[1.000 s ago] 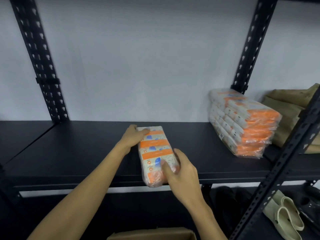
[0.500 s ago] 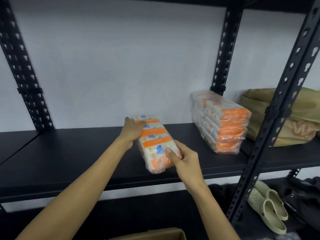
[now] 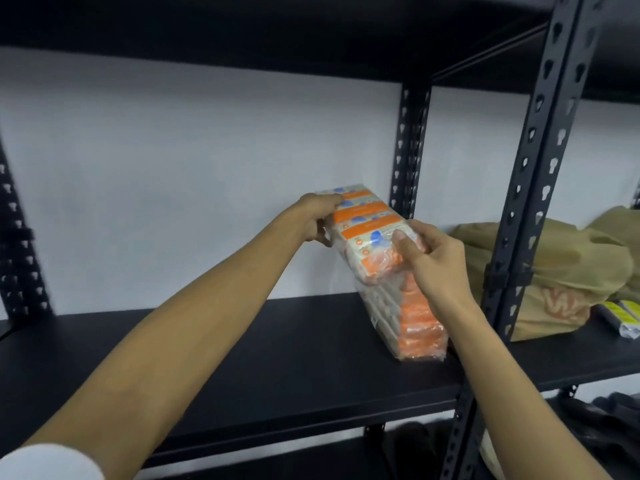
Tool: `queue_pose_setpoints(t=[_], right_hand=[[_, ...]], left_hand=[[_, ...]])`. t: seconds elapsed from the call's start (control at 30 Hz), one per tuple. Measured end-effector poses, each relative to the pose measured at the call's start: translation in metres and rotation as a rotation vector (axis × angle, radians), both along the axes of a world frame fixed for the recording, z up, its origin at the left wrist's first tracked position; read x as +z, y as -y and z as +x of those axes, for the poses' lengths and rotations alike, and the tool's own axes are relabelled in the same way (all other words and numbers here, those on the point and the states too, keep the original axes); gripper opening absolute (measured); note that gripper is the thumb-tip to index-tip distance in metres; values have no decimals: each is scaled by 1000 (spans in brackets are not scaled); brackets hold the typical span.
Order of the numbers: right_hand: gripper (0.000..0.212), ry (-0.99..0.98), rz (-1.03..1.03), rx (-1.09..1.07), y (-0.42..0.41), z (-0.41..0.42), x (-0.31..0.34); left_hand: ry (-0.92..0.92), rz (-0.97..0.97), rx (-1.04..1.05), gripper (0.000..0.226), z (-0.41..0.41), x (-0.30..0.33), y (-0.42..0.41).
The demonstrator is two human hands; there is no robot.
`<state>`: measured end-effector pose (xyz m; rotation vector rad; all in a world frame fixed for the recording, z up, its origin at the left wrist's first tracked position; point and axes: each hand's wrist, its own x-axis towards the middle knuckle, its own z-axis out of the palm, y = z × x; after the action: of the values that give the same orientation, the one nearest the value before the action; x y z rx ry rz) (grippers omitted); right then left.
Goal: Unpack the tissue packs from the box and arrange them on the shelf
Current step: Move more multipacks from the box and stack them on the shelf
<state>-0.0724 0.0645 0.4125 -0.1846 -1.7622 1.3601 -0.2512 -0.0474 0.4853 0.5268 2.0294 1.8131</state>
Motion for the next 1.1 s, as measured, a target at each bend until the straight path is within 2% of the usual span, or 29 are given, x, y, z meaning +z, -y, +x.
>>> queue_pose_setpoints(t=[0.1, 0.17, 0.33, 0.43, 0.6, 0.8, 0.87, 0.97, 1.1], right_hand=[[32, -14, 29, -103, -29, -11, 6], [38, -7, 48, -179, -44, -20, 2], [38, -21, 62, -346, -73, -41, -10], [39, -26, 84, -409, -82, -47, -15], [34, 66, 246, -462, -89, -52, -31], [48, 82, 104, -380, -95, -50, -34], [53, 72, 47, -384, -94, -51, -36], [41, 29, 2, -370, -93, -53, -39], [27, -15, -27, -381, -97, -56, -40]], left_hand=[[53, 45, -50, 12, -3, 4, -32], [68, 47, -57, 10, -6, 1, -51], [69, 6, -57, 25, -23, -15, -93], [53, -17, -64, 22, -27, -22, -109], [53, -98, -82, 29, -31, -36, -124], [63, -107, -50, 35, -35, -49, -135], [120, -79, -37, 48, -36, -53, -138], [179, 30, -48, 55, -42, -61, -147], [153, 69, -64, 64, -41, -66, -153]])
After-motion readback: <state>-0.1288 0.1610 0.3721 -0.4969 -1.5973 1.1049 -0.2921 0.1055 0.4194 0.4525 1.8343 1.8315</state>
